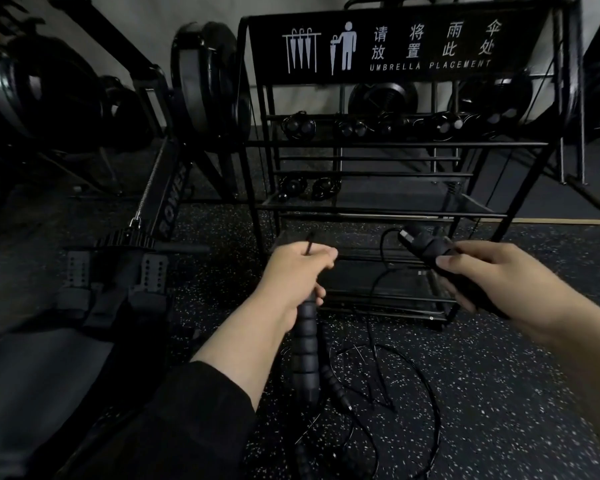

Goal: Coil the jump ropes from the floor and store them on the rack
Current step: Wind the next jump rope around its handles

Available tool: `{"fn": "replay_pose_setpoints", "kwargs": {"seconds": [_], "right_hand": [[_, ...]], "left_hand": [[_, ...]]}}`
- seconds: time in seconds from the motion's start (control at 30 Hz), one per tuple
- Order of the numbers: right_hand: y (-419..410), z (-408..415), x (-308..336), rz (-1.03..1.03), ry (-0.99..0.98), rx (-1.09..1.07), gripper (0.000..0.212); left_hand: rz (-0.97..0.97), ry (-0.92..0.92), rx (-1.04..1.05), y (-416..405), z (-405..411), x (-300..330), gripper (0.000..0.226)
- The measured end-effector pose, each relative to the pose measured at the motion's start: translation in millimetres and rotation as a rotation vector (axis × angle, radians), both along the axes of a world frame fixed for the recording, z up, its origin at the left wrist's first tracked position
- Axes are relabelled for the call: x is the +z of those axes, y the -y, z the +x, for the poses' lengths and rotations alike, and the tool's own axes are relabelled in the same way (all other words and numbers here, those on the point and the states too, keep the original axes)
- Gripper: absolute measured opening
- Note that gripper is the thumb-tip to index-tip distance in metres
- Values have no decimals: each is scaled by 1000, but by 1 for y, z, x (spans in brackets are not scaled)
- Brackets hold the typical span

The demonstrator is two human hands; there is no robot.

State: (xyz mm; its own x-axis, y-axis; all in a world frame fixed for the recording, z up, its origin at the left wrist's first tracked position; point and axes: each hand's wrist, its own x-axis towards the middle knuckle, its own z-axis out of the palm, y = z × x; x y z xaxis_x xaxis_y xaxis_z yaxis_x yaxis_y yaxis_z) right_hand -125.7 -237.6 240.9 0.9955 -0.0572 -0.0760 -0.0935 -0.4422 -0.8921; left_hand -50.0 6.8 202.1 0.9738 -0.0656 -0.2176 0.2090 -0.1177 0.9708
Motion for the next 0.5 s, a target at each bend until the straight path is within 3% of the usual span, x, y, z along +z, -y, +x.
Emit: {"fn": "replay_pose_setpoints", "kwargs": {"seconds": [0.13,0.2,0.33,0.5], "right_hand": [[-2,-2,3,152,41,42,27],[-3,-2,5,194,54,55,23],[-5,-1,5,218,48,68,23],[-7,3,-1,274,0,12,20]], "left_hand": [[55,-49,-73,14,1,-16,27],[52,-73,-72,18,4,-21,22],[-124,-158,-82,28,10,-20,21],[-134,-164,-243,41,7,-11,27]]}}
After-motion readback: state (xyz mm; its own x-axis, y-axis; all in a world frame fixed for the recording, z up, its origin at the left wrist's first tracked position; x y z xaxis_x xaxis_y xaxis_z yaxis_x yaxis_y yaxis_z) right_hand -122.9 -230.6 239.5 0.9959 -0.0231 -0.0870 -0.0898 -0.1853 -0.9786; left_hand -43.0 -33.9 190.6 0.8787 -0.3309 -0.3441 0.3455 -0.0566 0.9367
